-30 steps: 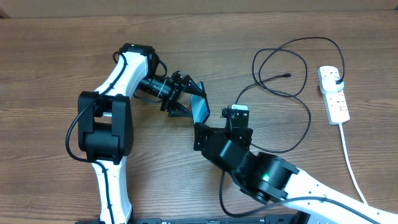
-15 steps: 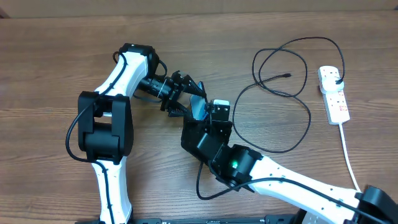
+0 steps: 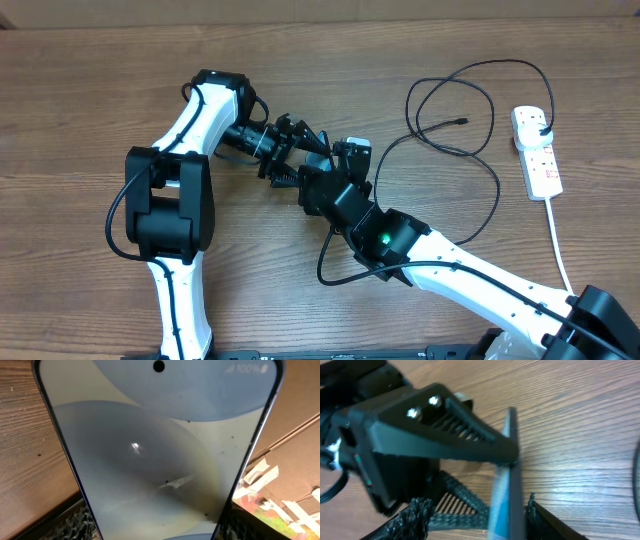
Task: Plug charger to phone and switch on socket
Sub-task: 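Grasp the phone with the right gripper and open the left gripper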
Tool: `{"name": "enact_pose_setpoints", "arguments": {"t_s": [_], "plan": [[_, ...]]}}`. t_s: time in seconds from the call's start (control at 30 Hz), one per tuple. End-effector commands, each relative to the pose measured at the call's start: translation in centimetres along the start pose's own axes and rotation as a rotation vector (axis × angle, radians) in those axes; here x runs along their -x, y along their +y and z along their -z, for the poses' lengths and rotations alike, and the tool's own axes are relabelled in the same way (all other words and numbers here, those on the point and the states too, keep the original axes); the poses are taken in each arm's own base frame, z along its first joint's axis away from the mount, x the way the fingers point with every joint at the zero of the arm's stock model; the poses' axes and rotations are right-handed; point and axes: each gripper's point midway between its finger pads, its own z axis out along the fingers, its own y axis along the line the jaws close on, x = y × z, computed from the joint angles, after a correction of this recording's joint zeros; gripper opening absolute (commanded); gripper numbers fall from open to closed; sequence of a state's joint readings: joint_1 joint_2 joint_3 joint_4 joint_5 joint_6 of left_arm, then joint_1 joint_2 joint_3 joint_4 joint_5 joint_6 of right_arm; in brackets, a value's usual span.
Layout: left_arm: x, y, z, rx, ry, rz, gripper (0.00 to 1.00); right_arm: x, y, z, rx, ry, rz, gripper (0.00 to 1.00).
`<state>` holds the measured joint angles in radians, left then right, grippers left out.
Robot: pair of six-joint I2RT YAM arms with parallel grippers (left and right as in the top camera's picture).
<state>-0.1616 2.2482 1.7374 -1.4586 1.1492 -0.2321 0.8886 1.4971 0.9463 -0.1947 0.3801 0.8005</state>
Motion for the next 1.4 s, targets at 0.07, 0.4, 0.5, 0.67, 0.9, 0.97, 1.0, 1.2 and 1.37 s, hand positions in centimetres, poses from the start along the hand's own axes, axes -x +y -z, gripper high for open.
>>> {"name": "enact_pose_setpoints", "arguments": {"t_s": [0.07, 0.4, 0.5, 0.67, 0.9, 0.97, 1.0, 1.2, 1.37], "plan": [[0.2, -1.2, 0.4, -0.052, 0.001, -0.033, 0.67, -0.5, 1.1, 0.1, 0.049, 0.045, 0.051, 0.53], [0.2, -1.2, 0.4, -0.052, 0.001, -0.033, 0.67, -0.6, 0.0, -0.7, -0.01, 0.027, 0.055, 0.45], [0.2, -1.2, 0.4, -0.052, 0.001, -0.033, 0.67, -1.0, -0.3, -1.1, -0.02, 0.034, 0.06, 0.44], [0.2, -1.2, 0.4, -0.051, 0.001, -0.033, 0.67, -1.1, -0.9, -1.5, -0.052, 0.024, 0.067, 0.39], [0.3, -1.2, 0.4, -0.05, -0.003, -0.041, 0.67, -0.9, -1.0, -1.5, -0.059, 0.015, 0.067, 0.31], [0.4, -1.2, 0.4, -0.049, -0.006, -0.047, 0.67, -0.9, -1.0, -1.5, -0.059, 0.015, 0.067, 0.27], [0.4, -1.2, 0.4, -0.05, -0.007, -0.05, 0.67, -0.9, -1.0, -1.5, -0.059, 0.015, 0.067, 0.25], [0.6, -1.3, 0.4, -0.051, -0.011, -0.06, 0.71, -0.9, -1.0, -1.5, -0.059, 0.016, 0.068, 0.15], [0.7, -1.3, 0.4, -0.051, -0.016, -0.071, 0.77, -1.0, -1.0, -1.5, -0.06, 0.016, 0.068, 0.09]]}}
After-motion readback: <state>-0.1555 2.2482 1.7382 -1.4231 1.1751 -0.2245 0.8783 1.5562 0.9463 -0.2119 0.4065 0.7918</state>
